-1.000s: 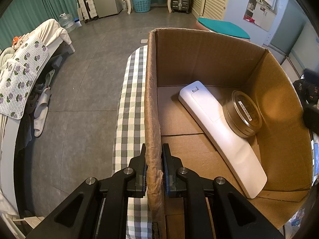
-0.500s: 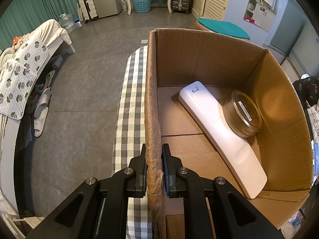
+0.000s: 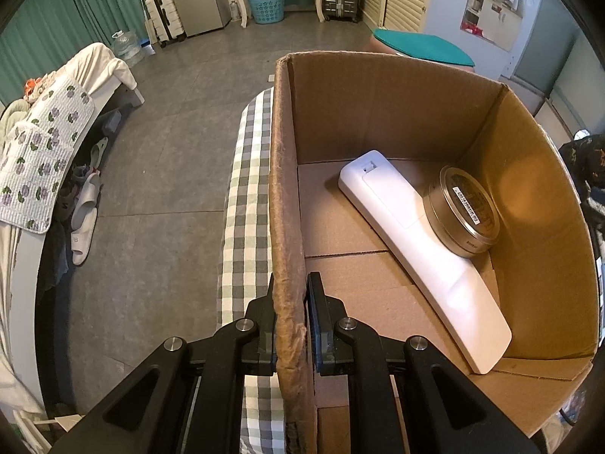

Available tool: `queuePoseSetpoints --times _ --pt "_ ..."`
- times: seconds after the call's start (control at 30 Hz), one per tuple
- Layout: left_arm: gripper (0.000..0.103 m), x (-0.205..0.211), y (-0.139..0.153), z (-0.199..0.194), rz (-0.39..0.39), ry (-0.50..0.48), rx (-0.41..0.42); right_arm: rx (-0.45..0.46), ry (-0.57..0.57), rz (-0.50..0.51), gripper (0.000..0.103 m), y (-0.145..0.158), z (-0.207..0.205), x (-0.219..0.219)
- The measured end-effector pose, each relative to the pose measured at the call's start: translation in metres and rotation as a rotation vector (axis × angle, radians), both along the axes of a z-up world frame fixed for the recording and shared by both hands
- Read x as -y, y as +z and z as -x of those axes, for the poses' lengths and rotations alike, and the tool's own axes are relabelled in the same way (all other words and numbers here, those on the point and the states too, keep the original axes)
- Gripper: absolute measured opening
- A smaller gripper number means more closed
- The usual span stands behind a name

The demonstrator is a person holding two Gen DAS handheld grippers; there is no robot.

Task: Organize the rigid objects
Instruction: 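Grasp the black TV remote with the right gripper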

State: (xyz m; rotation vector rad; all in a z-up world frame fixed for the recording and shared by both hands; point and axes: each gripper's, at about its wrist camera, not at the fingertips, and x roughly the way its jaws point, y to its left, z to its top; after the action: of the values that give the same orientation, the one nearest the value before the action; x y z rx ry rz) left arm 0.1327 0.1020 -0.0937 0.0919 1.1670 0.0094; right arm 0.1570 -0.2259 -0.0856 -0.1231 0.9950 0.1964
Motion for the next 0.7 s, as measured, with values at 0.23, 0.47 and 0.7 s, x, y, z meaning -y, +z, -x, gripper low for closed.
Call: queuePoseSetpoints --times 0.23,0.47,0.7 --pt "0.011 0.001 -0.001 0.000 -0.009 -0.004 -0.002 -0.096 0.035 0.016 0.074 -0.044 -0.011 -0.002" --pt "0.011 0.001 -0.001 0.002 0.000 0.004 0.001 -0.143 0.055 -0.013 0.062 -0.059 -0.019 -0.003" --pt "0.011 -0.002 -0.001 0.003 0.005 0.006 0.002 -0.161 0.093 0.027 0.059 -0.064 -0.023 -0.015"
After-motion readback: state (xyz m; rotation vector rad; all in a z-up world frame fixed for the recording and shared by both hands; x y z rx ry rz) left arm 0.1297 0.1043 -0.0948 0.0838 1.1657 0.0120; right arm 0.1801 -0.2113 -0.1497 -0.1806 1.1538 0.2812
